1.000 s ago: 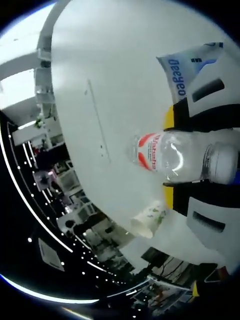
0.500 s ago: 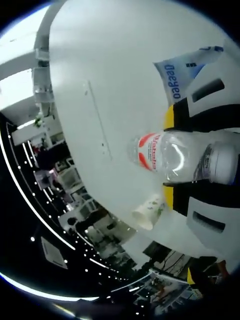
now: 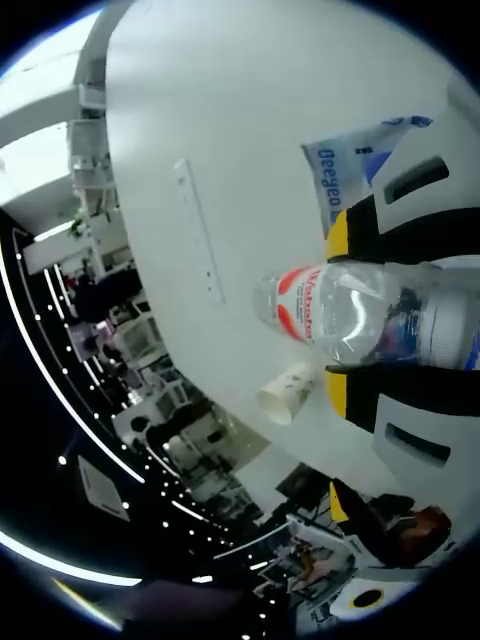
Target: Arrange the tabletop items into an orderly group along one side of the table until the central work area is clear of visible clutter.
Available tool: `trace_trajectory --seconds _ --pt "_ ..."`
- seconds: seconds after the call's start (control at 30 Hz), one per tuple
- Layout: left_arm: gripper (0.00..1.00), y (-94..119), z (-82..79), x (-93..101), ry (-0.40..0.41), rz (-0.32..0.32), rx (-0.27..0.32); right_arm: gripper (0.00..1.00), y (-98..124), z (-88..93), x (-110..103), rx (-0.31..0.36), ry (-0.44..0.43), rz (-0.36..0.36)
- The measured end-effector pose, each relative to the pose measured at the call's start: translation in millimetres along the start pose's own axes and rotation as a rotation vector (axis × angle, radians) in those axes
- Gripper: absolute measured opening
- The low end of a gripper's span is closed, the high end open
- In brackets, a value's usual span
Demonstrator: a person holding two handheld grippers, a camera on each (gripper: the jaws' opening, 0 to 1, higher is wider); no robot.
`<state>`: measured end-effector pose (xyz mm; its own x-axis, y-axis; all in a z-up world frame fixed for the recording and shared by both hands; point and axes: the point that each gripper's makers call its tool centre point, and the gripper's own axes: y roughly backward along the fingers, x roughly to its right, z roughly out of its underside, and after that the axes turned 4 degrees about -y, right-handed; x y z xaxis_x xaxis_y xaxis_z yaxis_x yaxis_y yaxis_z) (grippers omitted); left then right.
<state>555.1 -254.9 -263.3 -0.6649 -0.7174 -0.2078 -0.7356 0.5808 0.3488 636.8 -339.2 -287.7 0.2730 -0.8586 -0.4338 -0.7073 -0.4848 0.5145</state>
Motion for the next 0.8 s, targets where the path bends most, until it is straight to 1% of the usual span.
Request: trace_trajectory --seconds 0.2,0.23,0.27,0.37,0.43,0.53,0.57,0.63,0.67,0.7,0.8 --pt "0.86 -9.9 -1.9 0.4 -0.076 0.016 0.001 0.37 21.7 6.6 -8.1 -0.02 0.02 -0.023" --pt "0.86 -12.2 -2.2 1.9 -0.092 0.024 0.002 0.37 22.7 7.1 -9.1 -0.022 0.019 -0.028" --pt "0.86 -13.7 -2.2 2.8 -0.094 0.028 0.003 0.37 26.1 9.3 -11.9 -0.033 0.022 -0.04" --pt "0.86 -19.1 -2.5 7.2 -0.11 0.049 0.006 0.37 32.4 15.5 -14.2 -0.05 0.028 -0.047" --pt "0.85 -23.1 -2.0 10.2 -0.148 0.061 0.004 0.37 36.8 20.5 -16.1 -0.066 0.039 -0.055" --pt "0.84 -27.4 -1.5 14.5 -0.186 0.077 0.006 0.37 42.3 26.5 -18.2 -0.09 0.023 -0.071" --pt "0.83 -29.2 -1.5 16.6 -0.206 0.087 0.009 0.37 44.9 28.0 -19.4 -0.093 0.012 -0.076" --pt "0.81 -31.6 -2.7 18.8 -0.239 0.094 0.015 0.37 48.8 30.8 -21.5 -0.102 0.025 -0.078" --pt "0.8 -32.6 -5.2 20.8 -0.273 0.102 0.029 0.37 51.9 32.8 -23.5 -0.108 0.029 -0.084" --pt "0.8 -33.4 -5.9 22.3 -0.291 0.108 0.035 0.37 54.9 35.3 -25.2 -0.117 0.024 -0.091" --pt "0.8 -34.9 -6.2 24.9 -0.306 0.122 0.044 0.37 59.9 39.6 -28.2 -0.132 0.023 -0.1"
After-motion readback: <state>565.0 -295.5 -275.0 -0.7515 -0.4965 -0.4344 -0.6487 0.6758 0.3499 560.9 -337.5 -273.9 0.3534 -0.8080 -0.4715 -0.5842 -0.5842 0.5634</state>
